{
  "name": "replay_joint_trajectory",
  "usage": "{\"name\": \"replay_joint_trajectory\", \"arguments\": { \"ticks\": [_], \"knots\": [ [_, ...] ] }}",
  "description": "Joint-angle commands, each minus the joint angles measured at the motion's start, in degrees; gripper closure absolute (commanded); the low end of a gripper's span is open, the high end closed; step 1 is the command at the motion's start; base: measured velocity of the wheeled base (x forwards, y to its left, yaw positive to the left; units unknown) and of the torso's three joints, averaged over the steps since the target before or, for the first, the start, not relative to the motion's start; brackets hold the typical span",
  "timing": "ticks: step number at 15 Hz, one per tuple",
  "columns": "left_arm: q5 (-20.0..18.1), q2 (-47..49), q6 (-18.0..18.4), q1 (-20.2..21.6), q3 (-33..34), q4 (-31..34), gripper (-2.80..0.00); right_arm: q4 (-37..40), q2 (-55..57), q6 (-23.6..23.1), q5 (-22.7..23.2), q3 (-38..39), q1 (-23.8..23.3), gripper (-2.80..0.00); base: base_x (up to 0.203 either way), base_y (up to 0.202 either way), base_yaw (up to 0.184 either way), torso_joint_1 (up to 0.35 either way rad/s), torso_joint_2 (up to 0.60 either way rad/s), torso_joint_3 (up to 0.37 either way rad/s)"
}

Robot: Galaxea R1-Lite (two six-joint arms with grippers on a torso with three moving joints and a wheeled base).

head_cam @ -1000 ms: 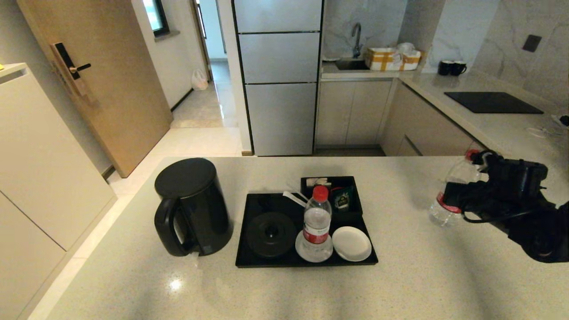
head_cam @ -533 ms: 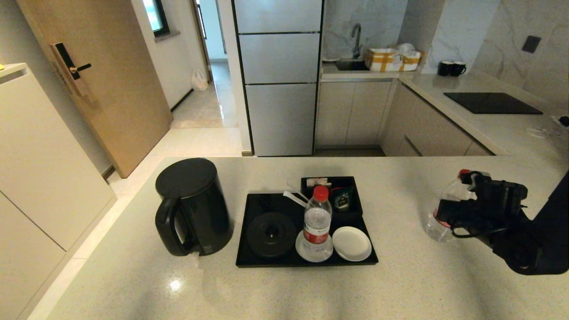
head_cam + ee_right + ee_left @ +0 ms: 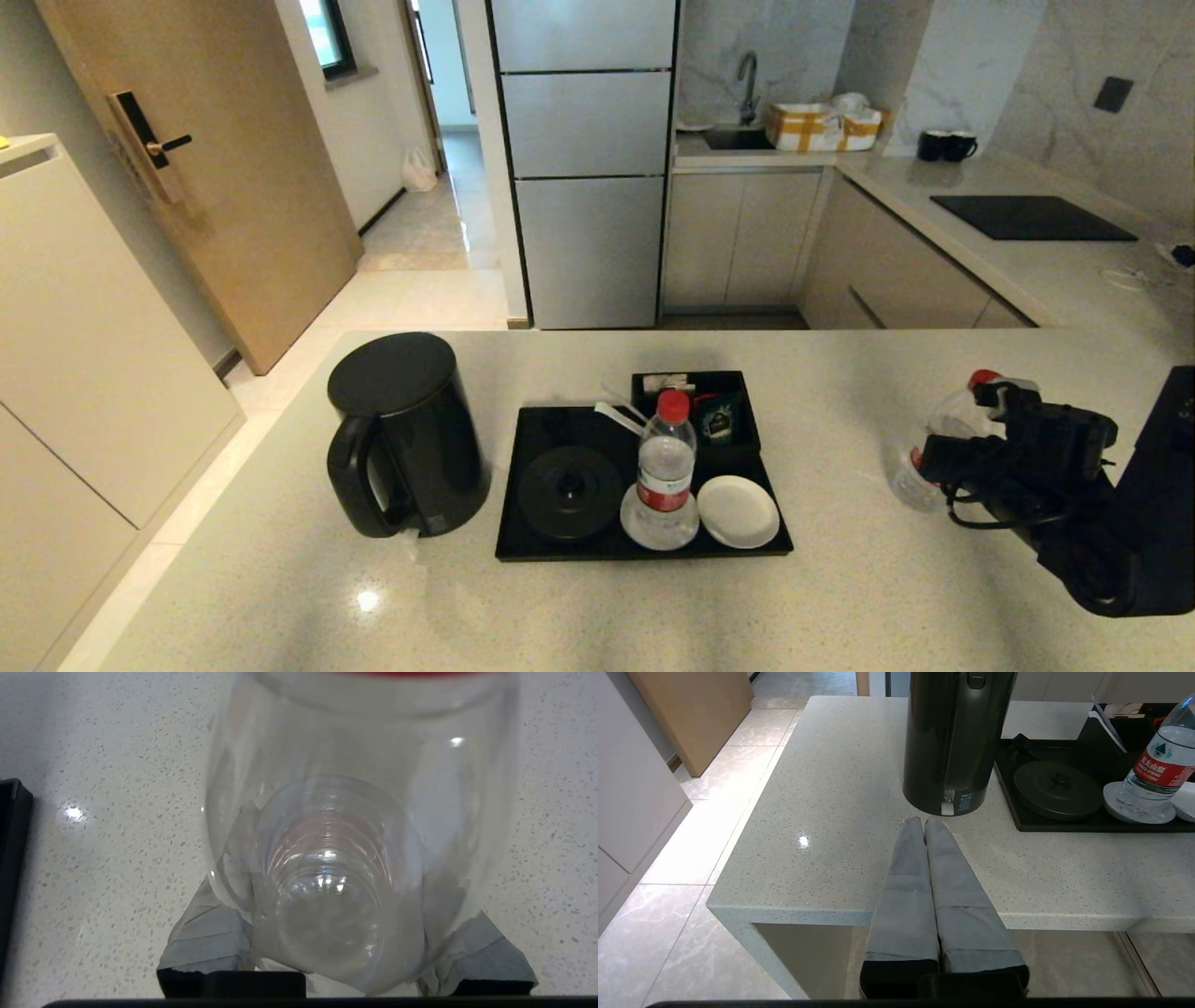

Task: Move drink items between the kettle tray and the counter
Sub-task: Place it on the right

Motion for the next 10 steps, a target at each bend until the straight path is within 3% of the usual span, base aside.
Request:
{"name": "replay_joint_trajectory", "arguments": {
  "ticks": [1,4,10],
  "knots": [
    [0.0,0.0,0.0,0.0,0.0,0.0,0.00,0.3,0.3,0.0,0.0,0.4,0.0,0.00,0.000,0.000,0.000,0.000,0.00,0.000],
    [0.0,0.0,0.0,0.0,0.0,0.1,0.00,0.1,-0.2,0.1,2.4,2.6,0.0,0.00,0.000,0.000,0.000,0.000,0.00,0.000],
    [0.0,0.0,0.0,0.1,0.0,0.1,0.00,0.0,-0.3,0.3,2.7,3.6,0.1,0.00,0.000,0.000,0.000,0.000,0.00,0.000]
  ]
}}
